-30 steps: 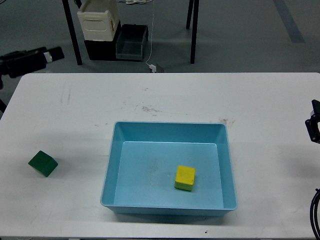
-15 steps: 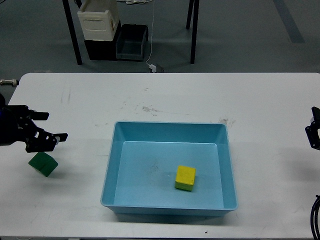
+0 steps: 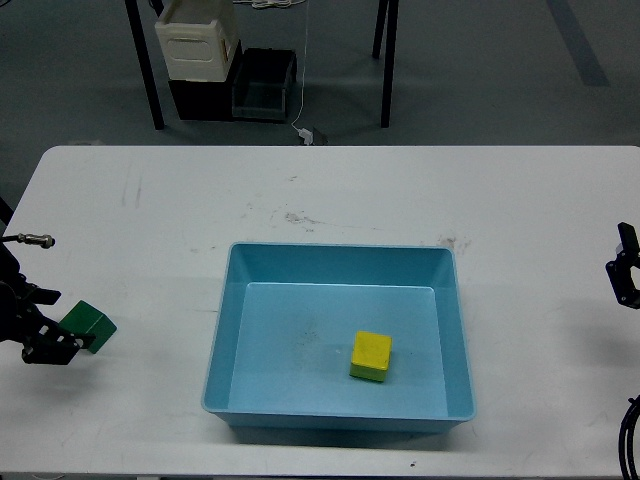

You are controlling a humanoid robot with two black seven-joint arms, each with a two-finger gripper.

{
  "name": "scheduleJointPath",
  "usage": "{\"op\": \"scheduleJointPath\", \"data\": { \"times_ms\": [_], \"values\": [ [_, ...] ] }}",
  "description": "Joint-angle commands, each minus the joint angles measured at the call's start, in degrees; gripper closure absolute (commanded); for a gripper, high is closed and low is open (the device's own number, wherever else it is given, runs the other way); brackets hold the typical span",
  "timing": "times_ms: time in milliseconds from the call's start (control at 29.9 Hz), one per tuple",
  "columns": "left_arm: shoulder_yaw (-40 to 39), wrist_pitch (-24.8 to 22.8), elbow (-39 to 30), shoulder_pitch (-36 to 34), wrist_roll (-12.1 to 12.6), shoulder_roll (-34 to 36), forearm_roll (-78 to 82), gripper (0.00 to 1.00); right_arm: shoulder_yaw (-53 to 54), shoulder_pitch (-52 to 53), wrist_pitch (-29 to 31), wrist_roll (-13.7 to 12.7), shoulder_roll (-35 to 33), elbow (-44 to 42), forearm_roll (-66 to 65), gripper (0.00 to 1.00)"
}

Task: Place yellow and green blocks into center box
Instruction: 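Move the left gripper down onto the green cube and grasp it, then carry the green cube with the left gripper into the blue tray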

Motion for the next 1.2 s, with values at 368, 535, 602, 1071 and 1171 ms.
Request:
{"op": "scheduleJointPath", "data": {
  "times_ms": [368, 535, 602, 1071, 1171],
  "values": [
    [0.65, -0.17, 7.81, -0.67, 0.0, -6.2, 0.11, 0.0, 0.0, -0.37, 0.0, 0.0, 0.01, 0.09, 0.02, 0.01],
    [3.55, -0.09, 8.07, -2.07, 0.0, -6.28, -0.07, 0.01, 0.0, -0.63, 0.0, 0.08, 0.01, 0.0, 0.02, 0.01],
    [4.78, 0.35, 8.07, -2.34, 0.0, -6.2, -0.76, 0.01, 0.0, -0.63, 0.0, 0.08, 0.01, 0.0, -0.06, 0.01],
    [5.23, 2.99, 9.74, -2.34, 0.0, -8.13, -0.42, 0.37, 0.0, -1.33, 0.0, 0.08, 0.01, 0.09, 0.02, 0.01],
    [5.31, 2.99, 10.44, -2.34, 0.0, -8.57, -0.33, 0.49, 0.0, -1.42, 0.0, 0.08, 0.01, 0.0, 0.02, 0.01]
  ]
}}
